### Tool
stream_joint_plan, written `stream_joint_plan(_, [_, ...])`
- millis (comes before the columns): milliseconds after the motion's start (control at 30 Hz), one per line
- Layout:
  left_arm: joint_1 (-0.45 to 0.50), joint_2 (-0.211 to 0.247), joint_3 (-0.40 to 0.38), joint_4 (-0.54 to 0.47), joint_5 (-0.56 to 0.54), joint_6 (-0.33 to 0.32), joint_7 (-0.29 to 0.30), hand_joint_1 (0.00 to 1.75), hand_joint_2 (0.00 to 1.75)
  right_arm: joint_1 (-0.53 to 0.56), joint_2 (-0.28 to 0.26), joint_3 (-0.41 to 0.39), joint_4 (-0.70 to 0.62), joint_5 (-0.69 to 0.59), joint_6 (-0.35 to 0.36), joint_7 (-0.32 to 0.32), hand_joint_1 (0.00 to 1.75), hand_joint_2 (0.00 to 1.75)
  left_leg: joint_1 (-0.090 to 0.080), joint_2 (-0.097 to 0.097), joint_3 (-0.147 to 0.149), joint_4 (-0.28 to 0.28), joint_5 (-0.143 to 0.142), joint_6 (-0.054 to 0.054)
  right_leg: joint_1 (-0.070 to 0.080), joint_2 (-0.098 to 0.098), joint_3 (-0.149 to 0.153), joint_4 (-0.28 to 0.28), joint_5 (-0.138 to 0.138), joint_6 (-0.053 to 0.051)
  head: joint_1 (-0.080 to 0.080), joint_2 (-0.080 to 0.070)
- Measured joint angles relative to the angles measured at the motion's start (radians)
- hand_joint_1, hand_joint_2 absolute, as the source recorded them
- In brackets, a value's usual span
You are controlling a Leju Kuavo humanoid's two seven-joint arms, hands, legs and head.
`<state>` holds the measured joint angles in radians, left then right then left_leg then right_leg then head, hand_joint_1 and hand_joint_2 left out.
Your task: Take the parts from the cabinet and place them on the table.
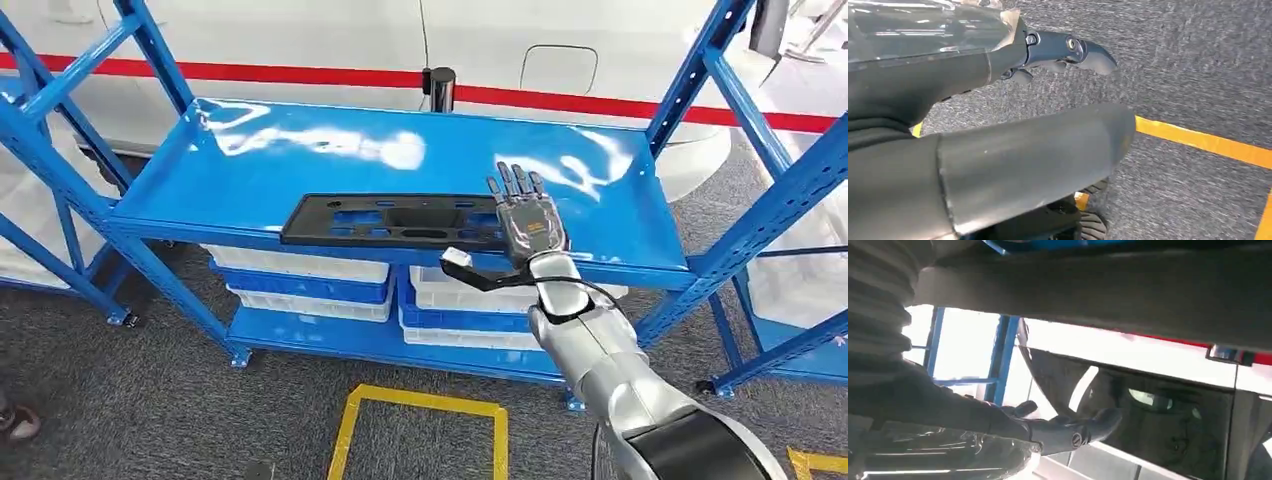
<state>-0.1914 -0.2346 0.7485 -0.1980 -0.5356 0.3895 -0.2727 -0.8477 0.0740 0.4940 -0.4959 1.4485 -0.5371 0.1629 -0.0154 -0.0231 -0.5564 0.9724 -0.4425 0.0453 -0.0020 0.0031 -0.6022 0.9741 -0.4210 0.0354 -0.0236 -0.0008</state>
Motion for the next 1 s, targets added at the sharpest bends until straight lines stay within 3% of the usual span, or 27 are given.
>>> stream_joint_plan(67, [0.001, -0.001, 0.002, 0.000, 0.003, 0.012, -0.021, 0.00, 0.00, 0.001, -0.001, 0.000, 0.000, 0.002, 0.002, 0.000, 1.75, 1.75, 0.000, 0.001, 0.001, 0.017, 0.006, -0.007, -0.003, 0.000, 0.000, -0.002, 0.022, -0.018, -0.001, 0.000])
stream_joint_plan(100, [0.001, -0.001, 0.005, 0.000, 0.009, 0.022, -0.039, 0.00, 0.00, 0.001, -0.002, 0.000, 0.000, 0.003, 0.003, -0.004, 1.75, 1.75, 0.001, 0.001, 0.001, 0.018, 0.000, -0.012, -0.015, 0.001, 0.010, -0.004, 0.023, -0.024, -0.003, 0.000])
stream_joint_plan(133, [0.001, -0.001, 0.008, -0.001, 0.013, 0.038, -0.059, 0.00, 0.00, -0.001, -0.002, -0.001, -0.001, 0.003, 0.004, -0.007, 1.75, 1.75, 0.004, 0.007, -0.011, 0.038, -0.019, -0.020, -0.017, 0.000, 0.017, -0.007, 0.023, -0.028, 0.000, 0.000])
stream_joint_plan(167, [0.000, -0.002, 0.010, -0.001, 0.014, 0.059, -0.077, 0.00, 0.00, -0.003, -0.002, -0.001, -0.001, 0.004, 0.004, -0.010, 1.75, 1.75, 0.007, 0.009, -0.035, 0.090, -0.050, -0.029, -0.017, -0.001, 0.019, -0.007, 0.020, -0.033, -0.006, 0.000])
stream_joint_plan(200, [-0.001, -0.003, 0.013, -0.001, 0.014, 0.096, -0.115, 0.00, 0.00, -0.004, -0.002, -0.001, -0.001, 0.005, 0.004, -0.016, 1.75, 1.75, 0.013, 0.009, -0.076, 0.168, -0.088, -0.037, -0.017, -0.001, 0.020, -0.007, 0.019, -0.035, -0.009, 0.000])
stream_joint_plan(233, [-0.001, -0.003, 0.013, -0.001, 0.013, 0.109, -0.144, 0.00, 0.00, -0.003, -0.002, -0.001, 0.000, 0.006, 0.003, -0.018, 1.64, 1.75, 0.018, 0.009, -0.122, 0.249, -0.123, -0.043, -0.017, -0.001, 0.019, -0.007, 0.018, -0.036, -0.008, 0.000])
stream_joint_plan(267, [-0.001, -0.003, 0.013, -0.001, 0.010, 0.114, -0.168, 0.00, 0.00, -0.001, -0.003, -0.001, 0.000, 0.006, 0.003, -0.020, 1.62, 1.75, 0.022, 0.011, -0.164, 0.316, -0.144, -0.047, -0.017, -0.001, 0.018, -0.007, 0.017, -0.036, -0.010, 0.000])
stream_joint_plan(300, [-0.001, -0.003, 0.013, -0.001, 0.011, 0.114, -0.182, 0.00, 0.00, 0.001, -0.005, -0.002, 0.000, 0.006, 0.003, -0.025, 1.64, 1.75, 0.027, 0.014, -0.184, 0.335, -0.140, -0.050, -0.018, -0.001, 0.018, -0.007, 0.017, -0.036, -0.009, 0.000])
stream_joint_plan(333, [-0.001, -0.003, 0.013, -0.001, 0.011, 0.113, -0.189, 0.00, 0.00, 0.001, -0.006, -0.002, 0.000, 0.006, 0.003, -0.029, 1.59, 1.75, 0.032, 0.018, -0.178, 0.303, -0.112, -0.053, -0.019, -0.001, 0.019, -0.007, 0.017, -0.036, -0.009, 0.000])
stream_joint_plan(367, [-0.002, -0.002, 0.013, -0.001, 0.013, 0.114, -0.189, 0.00, 0.00, 0.001, -0.007, -0.003, 0.000, 0.006, 0.003, -0.033, 1.57, 1.75, 0.037, 0.020, -0.152, 0.238, -0.071, -0.054, -0.020, -0.001, 0.020, -0.007, 0.016, -0.035, -0.009, 0.000])
stream_joint_plan(400, [-0.003, -0.002, 0.014, -0.001, 0.014, 0.115, -0.183, 0.00, 0.00, -0.001, -0.007, -0.005, 0.000, 0.006, 0.003, -0.037, 1.57, 1.75, 0.041, 0.022, -0.104, 0.135, -0.015, -0.056, -0.022, 0.000, 0.021, -0.005, 0.015, -0.032, -0.009, 0.000])
stream_joint_plan(433, [-0.004, -0.002, 0.015, -0.001, 0.015, 0.112, -0.181, 0.00, 0.00, -0.004, -0.007, -0.006, 0.000, 0.006, 0.003, -0.038, 1.64, 1.75, 0.044, 0.024, -0.066, 0.059, 0.022, -0.057, -0.022, 0.001, 0.022, -0.004, 0.013, -0.029, -0.010, 0.000])
stream_joint_plan(467, [-0.005, -0.002, 0.014, -0.001, 0.013, 0.100, -0.181, 0.00, 0.00, -0.007, -0.007, -0.008, 0.000, 0.006, 0.003, -0.038, 1.69, 1.75, 0.043, 0.026, -0.051, 0.013, 0.013, -0.058, -0.017, 0.001, 0.021, 0.003, 0.009, -0.022, -0.010, 0.000])
stream_joint_plan(500, [-0.006, -0.001, 0.014, -0.001, 0.011, 0.096, -0.184, 0.00, 0.00, -0.010, -0.008, -0.009, 0.000, 0.006, 0.003, -0.038, 1.75, 1.75, 0.038, 0.025, -0.054, 0.020, -0.013, -0.047, -0.016, 0.002, 0.017, 0.000, 0.010, -0.016, -0.008, 0.000])
stream_joint_plan(533, [-0.005, -0.001, 0.014, -0.001, 0.010, 0.098, -0.187, 0.00, 1.75, -0.011, -0.008, -0.009, 0.000, 0.006, 0.004, -0.038, 1.75, 1.75, 0.034, 0.023, -0.052, 0.021, 0.000, -0.039, -0.015, 0.002, 0.014, 0.000, 0.007, -0.008, -0.007, 0.000])
stream_joint_plan(567, [-0.001, -0.002, 0.014, -0.001, 0.010, 0.105, -0.189, 0.00, 1.75, -0.011, -0.008, -0.009, 0.000, 0.006, 0.004, -0.040, 1.75, 1.75, 0.036, 0.020, -0.040, 0.018, 0.032, -0.040, -0.006, 0.001, 0.008, 0.009, 0.001, -0.006, -0.007, 0.000])
stream_joint_plan(600, [0.000, -0.003, 0.014, -0.001, 0.008, 0.106, -0.192, 0.00, 1.75, -0.010, -0.010, -0.010, 0.000, 0.006, 0.004, -0.040, 1.75, 1.75, 0.032, 0.020, -0.042, 0.019, 0.025, -0.047, -0.004, 0.001, 0.013, 0.009, 0.001, -0.019, -0.003, 0.000])
stream_joint_plan(633, [0.000, -0.005, 0.014, -0.001, 0.006, 0.106, -0.197, 0.00, 1.75, -0.011, -0.014, -0.010, 0.000, 0.005, 0.004, -0.042, 1.75, 1.75, 0.024, 0.018, -0.044, 0.020, 0.029, -0.037, -0.006, 0.000, 0.014, 0.008, 0.005, -0.012, -0.003, 0.000])
stream_joint_plan(767, [0.000, -0.008, 0.014, -0.001, 0.001, 0.112, -0.204, 0.00, 1.75, -0.013, -0.017, -0.011, 0.000, 0.003, 0.004, -0.050, 1.75, 1.75, 0.017, 0.013, -0.046, 0.020, 0.028, -0.028, -0.013, -0.002, 0.018, -0.001, 0.005, -0.011, -0.003, 0.000])
stream_joint_plan(900, [0.000, -0.008, 0.014, -0.001, 0.003, 0.114, -0.202, 0.00, 1.75, -0.017, -0.017, -0.011, 0.000, 0.003, 0.008, -0.052, 1.75, 1.75, 0.016, 0.013, -0.046, 0.020, 0.027, -0.024, -0.014, -0.002, 0.020, -0.005, 0.008, -0.007, -0.003, 0.000])
stream_joint_plan(1000, [0.001, -0.008, 0.014, -0.001, 0.011, 0.113, -0.201, 0.00, 1.75, -0.018, -0.018, -0.012, 0.000, 0.003, 0.013, -0.056, 1.71, 1.75, 0.015, 0.013, -0.046, 0.020, 0.025, -0.020, -0.015, -0.002, 0.021, -0.007, 0.008, 0.002, -0.003, 0.000])
